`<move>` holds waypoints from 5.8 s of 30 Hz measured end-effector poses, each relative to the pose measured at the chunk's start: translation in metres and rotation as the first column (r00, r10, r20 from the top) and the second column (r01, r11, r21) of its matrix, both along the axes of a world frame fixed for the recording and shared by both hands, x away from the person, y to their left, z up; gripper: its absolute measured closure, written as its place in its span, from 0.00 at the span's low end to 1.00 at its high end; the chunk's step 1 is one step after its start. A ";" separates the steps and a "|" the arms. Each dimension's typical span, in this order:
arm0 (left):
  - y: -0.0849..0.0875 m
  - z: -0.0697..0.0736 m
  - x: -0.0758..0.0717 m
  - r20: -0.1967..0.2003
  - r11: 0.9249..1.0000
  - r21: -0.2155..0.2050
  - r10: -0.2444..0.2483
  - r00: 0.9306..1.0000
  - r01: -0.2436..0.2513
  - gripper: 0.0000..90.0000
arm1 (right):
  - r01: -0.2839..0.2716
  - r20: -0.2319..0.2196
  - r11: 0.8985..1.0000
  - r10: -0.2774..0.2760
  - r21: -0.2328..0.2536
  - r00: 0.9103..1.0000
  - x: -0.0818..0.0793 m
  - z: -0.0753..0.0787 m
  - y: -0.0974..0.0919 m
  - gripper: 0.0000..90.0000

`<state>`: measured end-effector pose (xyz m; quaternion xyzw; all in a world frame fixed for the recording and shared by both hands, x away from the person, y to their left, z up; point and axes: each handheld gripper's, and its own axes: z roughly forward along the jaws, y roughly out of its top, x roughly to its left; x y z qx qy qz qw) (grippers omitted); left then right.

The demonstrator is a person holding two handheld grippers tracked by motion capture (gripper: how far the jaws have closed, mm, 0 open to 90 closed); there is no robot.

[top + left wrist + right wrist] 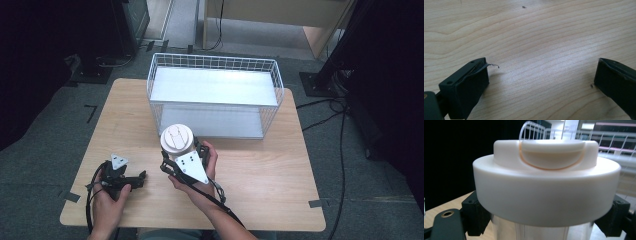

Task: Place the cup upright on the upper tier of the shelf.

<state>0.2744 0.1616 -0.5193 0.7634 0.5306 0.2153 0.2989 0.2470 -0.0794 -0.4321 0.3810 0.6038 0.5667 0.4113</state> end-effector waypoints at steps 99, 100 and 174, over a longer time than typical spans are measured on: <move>0.000 0.000 0.000 -0.002 1.000 0.001 -0.001 1.000 0.001 0.00 | 0.220 0.033 0.969 -0.225 0.110 0.974 0.172 0.135 -0.084 0.15; 0.000 0.000 0.000 -0.001 1.000 0.001 -0.001 1.000 0.001 0.00 | 0.193 0.022 0.976 -0.196 0.097 0.980 0.171 0.132 -0.087 0.10; 0.000 0.000 0.000 -0.003 1.000 0.000 -0.001 1.000 0.001 0.00 | 0.207 -0.154 0.977 -0.212 -0.052 0.965 0.000 -0.028 -0.255 0.06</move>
